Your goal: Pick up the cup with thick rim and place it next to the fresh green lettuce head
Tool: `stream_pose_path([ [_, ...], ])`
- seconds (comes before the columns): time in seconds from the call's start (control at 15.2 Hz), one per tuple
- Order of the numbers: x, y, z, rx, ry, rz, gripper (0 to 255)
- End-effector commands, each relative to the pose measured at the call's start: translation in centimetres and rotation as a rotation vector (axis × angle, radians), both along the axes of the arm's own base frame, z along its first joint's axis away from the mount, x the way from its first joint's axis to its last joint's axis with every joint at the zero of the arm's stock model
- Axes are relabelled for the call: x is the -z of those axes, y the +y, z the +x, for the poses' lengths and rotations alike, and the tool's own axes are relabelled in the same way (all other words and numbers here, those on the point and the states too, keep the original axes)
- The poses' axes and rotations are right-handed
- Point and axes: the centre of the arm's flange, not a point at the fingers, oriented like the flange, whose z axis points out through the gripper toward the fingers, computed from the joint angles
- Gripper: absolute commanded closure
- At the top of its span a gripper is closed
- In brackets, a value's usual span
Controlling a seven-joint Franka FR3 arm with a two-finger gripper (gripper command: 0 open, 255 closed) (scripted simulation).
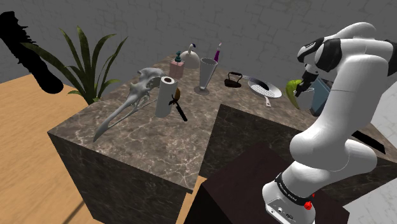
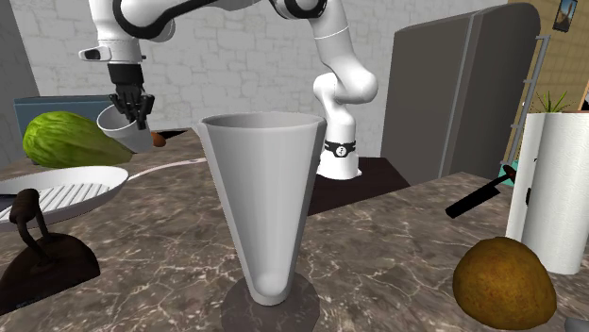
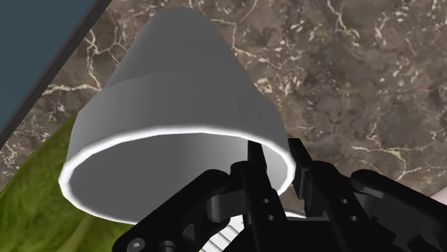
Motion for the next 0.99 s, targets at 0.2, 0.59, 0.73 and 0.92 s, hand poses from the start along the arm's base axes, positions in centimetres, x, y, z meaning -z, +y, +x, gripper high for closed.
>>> stream_pose_path([
  [0.2, 0.4, 0.0, 0.1, -0.001, 0.003, 0.005, 255],
  [0.59, 0.3, 0.0, 0.1, -0.001, 0.003, 0.005, 0],
  [0.73, -0.9, 0.1, 0.1, -0.001, 0.003, 0.005, 0],
  [0.92, -4.6, 0.1, 0.3, -0.001, 0.003, 0.005, 0],
])
